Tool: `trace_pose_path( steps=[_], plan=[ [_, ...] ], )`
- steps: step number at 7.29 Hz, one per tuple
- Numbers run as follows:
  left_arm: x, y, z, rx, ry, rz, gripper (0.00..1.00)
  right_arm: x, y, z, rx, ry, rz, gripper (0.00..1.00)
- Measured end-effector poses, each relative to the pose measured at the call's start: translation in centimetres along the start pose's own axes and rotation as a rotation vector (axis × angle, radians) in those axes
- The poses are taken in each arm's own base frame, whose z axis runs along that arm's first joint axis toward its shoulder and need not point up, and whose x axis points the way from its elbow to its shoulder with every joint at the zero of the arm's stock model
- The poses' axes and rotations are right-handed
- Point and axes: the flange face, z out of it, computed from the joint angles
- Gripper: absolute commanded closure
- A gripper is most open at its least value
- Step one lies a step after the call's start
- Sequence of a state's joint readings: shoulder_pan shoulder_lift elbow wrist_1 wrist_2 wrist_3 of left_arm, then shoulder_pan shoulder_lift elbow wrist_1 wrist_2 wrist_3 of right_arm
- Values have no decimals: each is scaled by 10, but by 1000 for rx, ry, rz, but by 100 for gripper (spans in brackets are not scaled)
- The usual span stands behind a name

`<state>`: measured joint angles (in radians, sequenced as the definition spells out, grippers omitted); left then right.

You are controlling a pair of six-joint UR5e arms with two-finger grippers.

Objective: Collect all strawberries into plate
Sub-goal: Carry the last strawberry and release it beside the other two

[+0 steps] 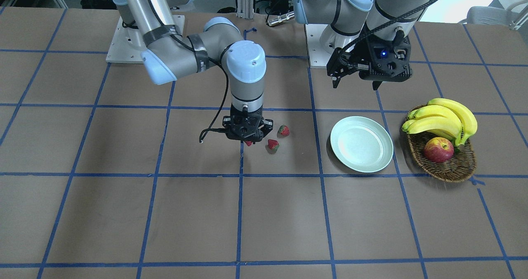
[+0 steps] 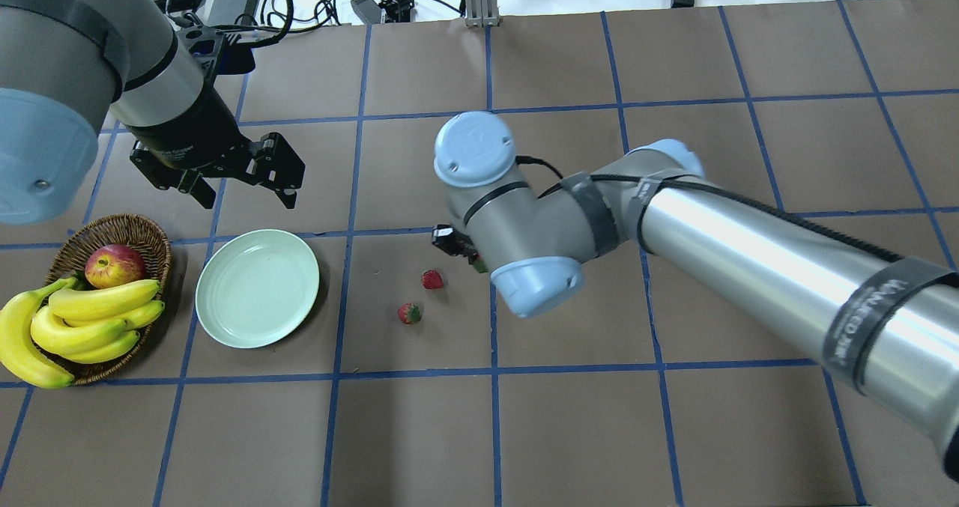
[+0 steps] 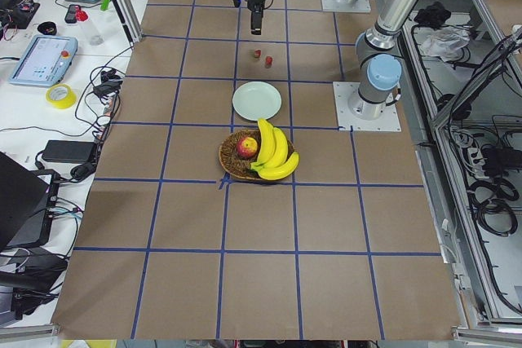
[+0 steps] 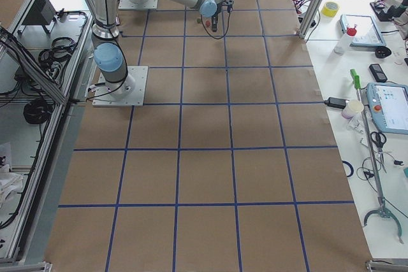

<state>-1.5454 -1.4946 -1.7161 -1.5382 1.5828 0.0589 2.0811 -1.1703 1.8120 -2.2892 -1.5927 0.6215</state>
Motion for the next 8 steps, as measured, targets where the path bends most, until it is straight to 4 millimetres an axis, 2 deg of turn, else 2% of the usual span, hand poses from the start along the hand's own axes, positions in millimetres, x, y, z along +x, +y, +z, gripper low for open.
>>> trace_pose_path(
  steps=[1, 2, 3, 5, 6, 7, 8],
  plan=[
    [-1, 0, 1, -1, -2, -2, 0, -22, 15, 4, 14, -11, 17, 95],
    [-1, 0, 1, -3, -4, -2, 0, -32, 21, 7, 18, -15, 25, 90],
    [-1, 0, 2, -4, -4, -2, 0, -35, 24, 13, 15, -12, 27, 84],
    [0, -1, 3, -6, -5, 0, 0, -37, 26, 20, 8, -7, 27, 82],
    [-1, -1, 3, -7, -6, -1, 0, -36, 26, 21, 6, -5, 25, 35],
    [-2, -1, 4, -10, -6, -3, 0, -35, 26, 23, 10, 4, 23, 17],
    [-2, -2, 5, -15, -4, -5, 0, -34, 26, 24, 20, 20, 22, 13]
  ],
)
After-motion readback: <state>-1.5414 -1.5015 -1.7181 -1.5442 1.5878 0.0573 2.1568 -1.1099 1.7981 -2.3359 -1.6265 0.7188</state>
